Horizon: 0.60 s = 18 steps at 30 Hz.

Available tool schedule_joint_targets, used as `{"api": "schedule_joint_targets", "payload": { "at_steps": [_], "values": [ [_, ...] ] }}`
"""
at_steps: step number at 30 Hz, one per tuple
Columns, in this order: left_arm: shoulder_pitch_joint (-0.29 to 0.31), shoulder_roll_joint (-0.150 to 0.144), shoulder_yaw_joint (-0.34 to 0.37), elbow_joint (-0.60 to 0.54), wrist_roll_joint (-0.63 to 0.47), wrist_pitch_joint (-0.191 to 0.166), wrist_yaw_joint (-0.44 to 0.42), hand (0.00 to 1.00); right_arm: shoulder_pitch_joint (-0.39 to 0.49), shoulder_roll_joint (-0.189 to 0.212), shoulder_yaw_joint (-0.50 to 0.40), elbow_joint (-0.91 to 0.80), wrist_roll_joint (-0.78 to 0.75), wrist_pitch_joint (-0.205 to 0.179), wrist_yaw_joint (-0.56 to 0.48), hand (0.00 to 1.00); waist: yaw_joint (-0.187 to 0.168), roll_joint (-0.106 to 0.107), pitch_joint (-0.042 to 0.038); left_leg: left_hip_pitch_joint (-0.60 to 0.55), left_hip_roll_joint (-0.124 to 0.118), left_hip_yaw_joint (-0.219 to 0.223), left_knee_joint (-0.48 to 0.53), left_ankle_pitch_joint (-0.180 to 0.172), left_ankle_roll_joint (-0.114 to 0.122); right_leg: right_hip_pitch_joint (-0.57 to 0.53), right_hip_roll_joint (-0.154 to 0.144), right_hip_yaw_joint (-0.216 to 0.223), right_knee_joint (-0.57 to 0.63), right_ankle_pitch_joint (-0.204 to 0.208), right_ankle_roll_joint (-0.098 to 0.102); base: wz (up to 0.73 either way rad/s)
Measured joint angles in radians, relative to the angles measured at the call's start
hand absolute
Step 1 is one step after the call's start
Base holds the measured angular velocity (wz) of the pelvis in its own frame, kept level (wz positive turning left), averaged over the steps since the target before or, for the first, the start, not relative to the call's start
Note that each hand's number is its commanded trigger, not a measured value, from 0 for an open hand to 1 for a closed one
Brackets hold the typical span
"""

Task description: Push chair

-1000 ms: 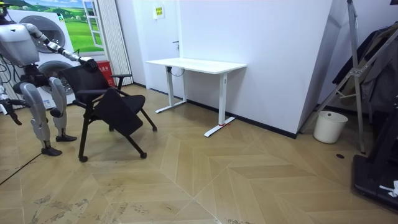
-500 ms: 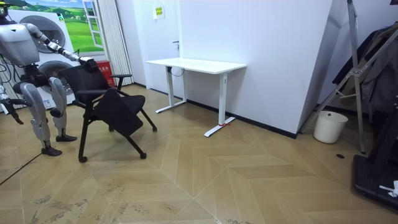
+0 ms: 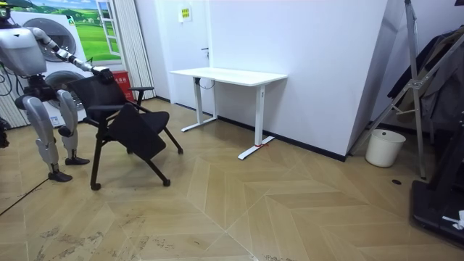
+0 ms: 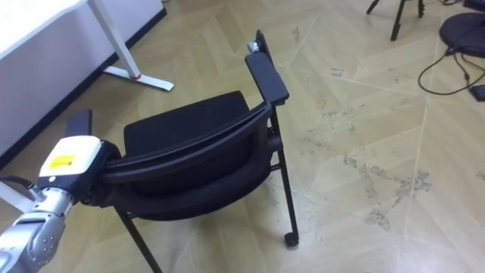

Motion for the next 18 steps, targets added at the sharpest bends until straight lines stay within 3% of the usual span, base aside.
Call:
{"api": "schedule_joint_targets", "payload": {
  "at_steps": [3, 7, 10, 15, 18],
  "values": [
    [0.001, 0.032, 0.001, 0.004, -0.011, -0.011, 0.002, 1.0, 0.02, -0.002, -0.14, -0.057, 0.024, 0.001, -0.07, 0.0, -0.017, -0.008, 0.0, -0.007, 0.0, 0.015, 0.004, 0.0, 0.0, -0.015, 0.001, 0.018, 0.019, -0.002, 0.001, -0.15],
    [0.001, 0.061, 0.001, 0.029, -0.023, -0.026, 0.022, 1.0, 0.077, -0.002, -0.242, -0.367, 0.02, -0.011, -0.237, 0.0, -0.056, -0.019, -0.0049, -0.025, -0.006, 0.019, 0.015, 0.0, 0.0, -0.041, -0.005, 0.029, 0.042, -0.002, 0.001, -0.09],
    [0.001, 0.07, 0.001, 0.035, -0.023, -0.033, 0.039, 1.0, 0.078, -0.003, -0.248, -0.556, -0.02, -0.061, -0.351, 0.0, -0.063, -0.032, -0.0123, -0.034, -0.004, 0.038, 0.018, 0.001, 0.001, -0.061, -0.002, 0.042, 0.053, -0.001, 0.001, -0.11],
    [0.001, 0.075, 0.012, 0.034, -0.024, -0.051, 0.049, 1.0, 0.062, 0.004, -0.244, -0.882, -0.139, -0.124, -0.542, 0.0, -0.068, -0.026, -0.0126, -0.063, -0.003, 0.068, 0.035, 0.001, 0.002, -0.09, -0.003, 0.057, 0.06, 0.005, 0.003, -0.11],
    [0.001, 0.078, 0.039, 0.034, -0.019, -0.084, 0.061, 1.0, 0.05, 0.003, -0.25, -1.041, -0.217, -0.142, -0.638, 0.0, -0.066, -0.028, -0.0118, -0.08, -0.003, 0.069, 0.037, 0.001, 0.002, -0.12, -0.003, 0.059, 0.077, 0.005, 0.003, -0.05]
  ]
}}
